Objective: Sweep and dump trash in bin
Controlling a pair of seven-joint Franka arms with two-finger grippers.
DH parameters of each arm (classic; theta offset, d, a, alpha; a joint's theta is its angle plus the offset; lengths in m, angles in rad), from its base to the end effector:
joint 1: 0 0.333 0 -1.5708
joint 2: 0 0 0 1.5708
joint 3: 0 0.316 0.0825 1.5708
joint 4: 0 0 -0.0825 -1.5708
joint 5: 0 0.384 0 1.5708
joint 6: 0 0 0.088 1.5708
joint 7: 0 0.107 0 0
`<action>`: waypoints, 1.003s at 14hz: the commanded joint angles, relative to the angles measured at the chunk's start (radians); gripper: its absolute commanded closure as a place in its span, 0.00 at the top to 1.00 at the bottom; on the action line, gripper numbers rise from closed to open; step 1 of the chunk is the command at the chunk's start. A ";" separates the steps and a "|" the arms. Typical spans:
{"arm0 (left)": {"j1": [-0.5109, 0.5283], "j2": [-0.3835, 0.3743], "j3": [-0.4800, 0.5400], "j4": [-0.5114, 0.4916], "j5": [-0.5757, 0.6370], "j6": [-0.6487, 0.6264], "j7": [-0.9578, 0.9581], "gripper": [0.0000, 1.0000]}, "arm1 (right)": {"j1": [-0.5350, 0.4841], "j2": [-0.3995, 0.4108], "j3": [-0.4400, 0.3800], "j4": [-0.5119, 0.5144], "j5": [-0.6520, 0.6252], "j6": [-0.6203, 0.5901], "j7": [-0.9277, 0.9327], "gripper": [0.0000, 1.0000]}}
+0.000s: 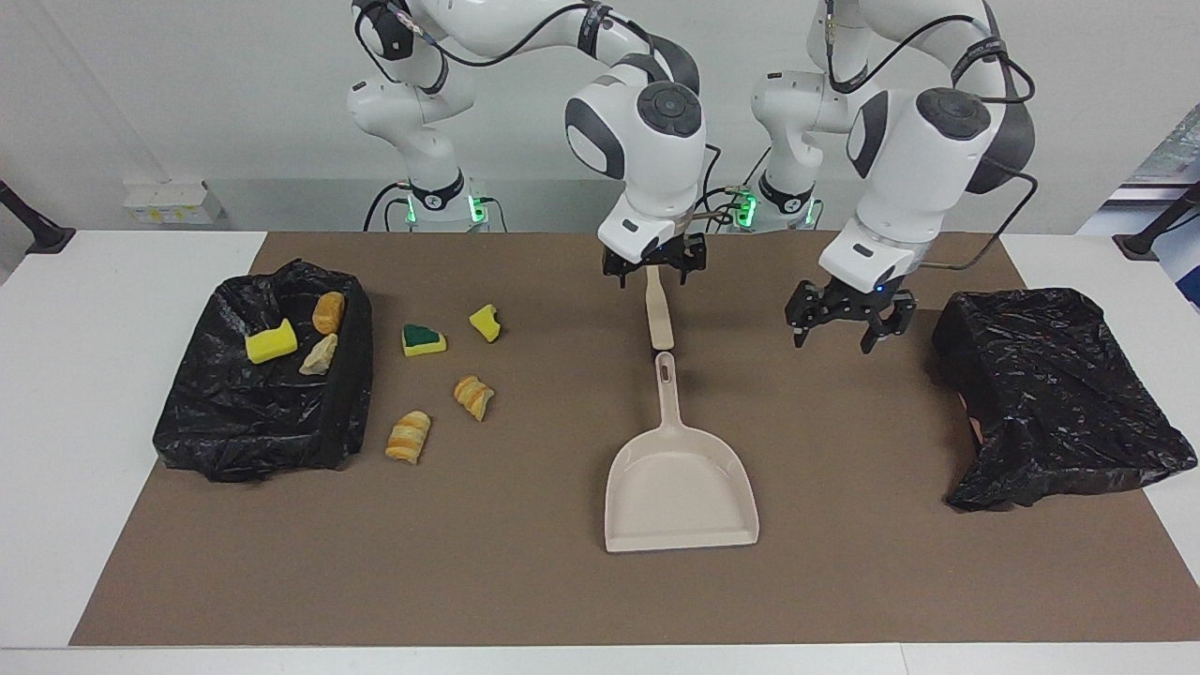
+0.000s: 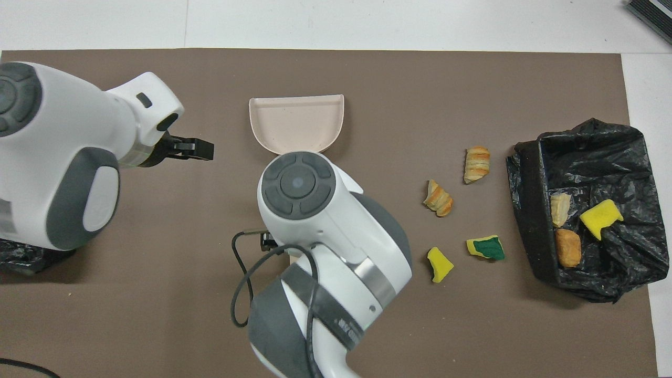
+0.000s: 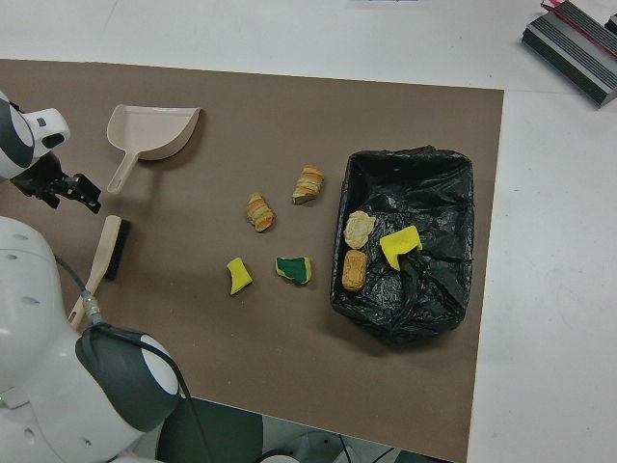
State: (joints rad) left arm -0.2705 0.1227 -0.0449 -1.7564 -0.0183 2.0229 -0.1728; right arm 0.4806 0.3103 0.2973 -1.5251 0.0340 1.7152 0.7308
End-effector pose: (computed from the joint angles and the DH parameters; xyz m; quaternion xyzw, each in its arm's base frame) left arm 0.5836 -0.1903 0.5054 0.9951 -0.0673 0.0670 0.0283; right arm 0.4688 0.4358 0.4791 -0.9965 -0.0158 0.0811 0.0084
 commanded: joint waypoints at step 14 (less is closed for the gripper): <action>-0.294 0.273 0.019 -0.018 0.060 0.310 -0.442 0.89 | 0.194 -0.200 0.002 -0.622 0.104 0.474 0.173 1.00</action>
State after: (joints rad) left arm -0.5467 0.3977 -0.0452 -1.7640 0.0152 2.3182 -0.5843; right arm 0.6698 0.1446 0.3028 -2.0922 0.1138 2.1497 0.8879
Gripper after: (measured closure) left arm 0.013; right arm 0.000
